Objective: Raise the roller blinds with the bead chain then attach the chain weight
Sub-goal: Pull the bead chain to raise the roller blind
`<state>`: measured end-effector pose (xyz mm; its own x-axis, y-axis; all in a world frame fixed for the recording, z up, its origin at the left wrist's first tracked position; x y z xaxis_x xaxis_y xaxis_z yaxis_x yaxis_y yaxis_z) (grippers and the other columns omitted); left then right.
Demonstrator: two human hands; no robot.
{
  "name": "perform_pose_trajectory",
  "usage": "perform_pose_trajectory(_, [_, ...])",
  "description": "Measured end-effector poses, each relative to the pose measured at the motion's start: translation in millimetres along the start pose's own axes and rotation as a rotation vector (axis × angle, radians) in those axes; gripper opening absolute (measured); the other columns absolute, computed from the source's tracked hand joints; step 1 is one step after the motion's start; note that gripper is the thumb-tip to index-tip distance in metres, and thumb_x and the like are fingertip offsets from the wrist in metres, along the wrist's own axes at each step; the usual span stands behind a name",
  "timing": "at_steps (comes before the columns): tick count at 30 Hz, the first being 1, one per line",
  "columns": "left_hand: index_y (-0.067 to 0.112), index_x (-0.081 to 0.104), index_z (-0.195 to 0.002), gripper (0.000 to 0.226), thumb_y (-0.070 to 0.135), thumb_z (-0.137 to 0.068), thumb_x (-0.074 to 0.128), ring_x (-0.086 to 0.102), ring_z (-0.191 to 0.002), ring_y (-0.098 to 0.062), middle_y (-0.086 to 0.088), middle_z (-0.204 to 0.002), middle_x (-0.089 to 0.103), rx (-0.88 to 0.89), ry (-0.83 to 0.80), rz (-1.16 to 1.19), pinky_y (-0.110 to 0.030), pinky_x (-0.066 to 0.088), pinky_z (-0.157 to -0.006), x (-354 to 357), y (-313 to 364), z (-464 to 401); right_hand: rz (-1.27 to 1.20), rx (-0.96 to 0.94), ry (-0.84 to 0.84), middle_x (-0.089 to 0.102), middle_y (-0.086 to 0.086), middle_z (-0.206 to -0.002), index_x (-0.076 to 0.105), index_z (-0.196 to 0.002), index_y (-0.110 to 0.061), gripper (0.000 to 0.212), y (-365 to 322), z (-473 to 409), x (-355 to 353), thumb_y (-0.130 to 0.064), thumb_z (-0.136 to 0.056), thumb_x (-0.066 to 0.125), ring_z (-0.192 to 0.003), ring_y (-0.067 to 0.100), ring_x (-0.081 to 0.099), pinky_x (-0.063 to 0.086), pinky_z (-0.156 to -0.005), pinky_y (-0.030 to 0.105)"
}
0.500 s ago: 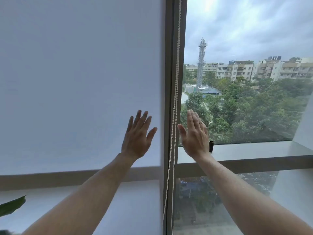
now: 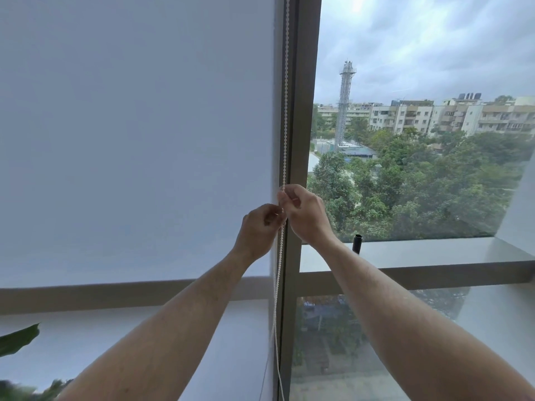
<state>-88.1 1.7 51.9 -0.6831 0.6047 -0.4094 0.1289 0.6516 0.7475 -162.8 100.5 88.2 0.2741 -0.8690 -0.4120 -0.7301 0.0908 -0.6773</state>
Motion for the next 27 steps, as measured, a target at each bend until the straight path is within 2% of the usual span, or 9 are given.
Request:
perform_pose_trajectory(4, [0.002,0.067,-0.09,0.021,0.017,-0.099,0.056,0.068,-0.074,-0.031,-0.015,-0.077,0.072,0.02,-0.013,0.025,-0.049,0.057,-0.076,2.0,4.6,5.9,-0.081,-0.003,-0.021,0.068,-0.002,-0.079,0.067,-0.1,-0.016,0.022,-5.9,-2.3,1.9,-0.034,-0.101,0.055,-0.07,0.008,0.061,0.049,-0.063,0.025])
perform_pose_trajectory(6, [0.002,0.067,-0.088,0.018,0.012,-0.098,0.056,0.067,-0.071,-0.029,-0.014,-0.075,0.071,0.015,-0.016,0.037,-0.045,0.057,-0.074,4.0,4.2,10.2,-0.209,0.016,-0.02,0.069,-0.001,-0.081,0.065,-0.1,-0.022,0.017,-9.3,-4.6,2.2,-0.031,-0.103,0.051,-0.07,0.009,0.063,0.053,-0.066,0.027])
perform_pose_trajectory(8, [0.004,0.066,-0.085,0.015,0.009,-0.097,0.058,0.064,-0.064,-0.023,-0.011,-0.071,0.069,0.016,-0.011,0.05,-0.037,0.055,-0.07,6.6,4.2,15.5,-0.328,0.012,0.005,0.067,-0.004,-0.074,0.063,-0.094,-0.026,0.021,-16.1,-6.5,1.6,-0.027,-0.105,0.045,-0.061,0.013,0.063,0.054,-0.06,0.03])
perform_pose_trajectory(10, [0.01,0.064,-0.078,0.019,0.008,-0.096,0.059,0.059,-0.057,-0.011,-0.005,-0.065,0.066,0.028,-0.007,0.067,-0.025,0.051,-0.06,10.3,1.2,20.7,-0.357,-0.002,0.036,0.06,-0.008,-0.059,0.059,-0.083,-0.03,0.029,-20.0,-5.8,2.6,-0.025,-0.105,0.041,-0.05,0.014,0.055,0.047,-0.049,0.032])
perform_pose_trajectory(12, [0.022,0.058,-0.069,0.03,0.009,-0.096,0.058,0.053,-0.052,-0.002,0.003,-0.06,0.062,0.046,-0.018,0.043,-0.015,0.043,-0.053,16.0,-0.5,26.1,-0.333,0.012,0.055,0.051,-0.01,-0.054,0.054,-0.072,-0.032,0.034,-16.1,0.1,7.8,-0.026,-0.103,0.041,-0.049,0.015,0.047,0.04,-0.05,0.035])
perform_pose_trajectory(15, [0.029,0.057,-0.068,0.033,0.009,-0.093,0.056,0.055,-0.055,-0.006,0.007,-0.062,0.064,0.023,-0.097,-0.058,-0.019,0.042,-0.051,32.8,-19.2,38.7,-0.274,0.052,0.053,0.048,-0.009,-0.058,0.05,-0.069,-0.03,0.034,8.1,20.3,23.0,-0.026,-0.101,0.043,-0.054,0.016,0.044,0.038,-0.053,0.037])
perform_pose_trajectory(20, [0.03,0.06,-0.073,0.028,0.012,-0.095,0.056,0.057,-0.059,0.006,0.016,-0.066,0.063,-0.041,-0.178,-0.09,-0.008,0.04,-0.054,53.0,-54.2,60.5,-0.297,0.14,-0.002,0.051,-0.006,-0.059,0.052,-0.072,-0.025,0.034,47.8,49.9,42.8,-0.022,-0.104,0.042,-0.055,0.015,0.046,0.039,-0.056,0.036])
perform_pose_trajectory(22, [0.023,0.062,-0.078,0.019,0.016,-0.095,0.058,0.057,-0.06,0.008,0.016,-0.067,0.062,-0.045,-0.18,-0.108,-0.008,0.039,-0.055,53.1,-55.0,55.9,-0.344,0.14,0.013,0.058,-0.006,-0.064,0.058,-0.079,-0.023,0.032,47.4,47.1,39.2,-0.026,-0.106,0.041,-0.059,0.013,0.053,0.043,-0.06,0.034])
perform_pose_trajectory(27, [0.022,0.064,-0.08,0.014,0.016,-0.092,0.064,0.056,-0.061,0.001,0.004,-0.07,0.067,-0.019,-0.153,-0.062,-0.008,0.042,-0.061,46.6,-48.7,44.2,-0.257,0.091,0.239,0.06,0.002,-0.111,0.059,-0.109,-0.02,0.014,39.3,15.5,-2.1,-0.023,-0.104,0.046,-0.098,0.014,0.057,0.048,-0.086,0.028])
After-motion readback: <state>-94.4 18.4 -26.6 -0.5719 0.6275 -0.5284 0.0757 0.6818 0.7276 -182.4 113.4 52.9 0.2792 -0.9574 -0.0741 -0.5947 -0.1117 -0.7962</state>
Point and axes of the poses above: each hand's wrist, its own z-axis away from the middle knuckle, its own x-axis out of the palm, y = z × x, the point moved 9 cm from there along -z, towards the middle knuckle
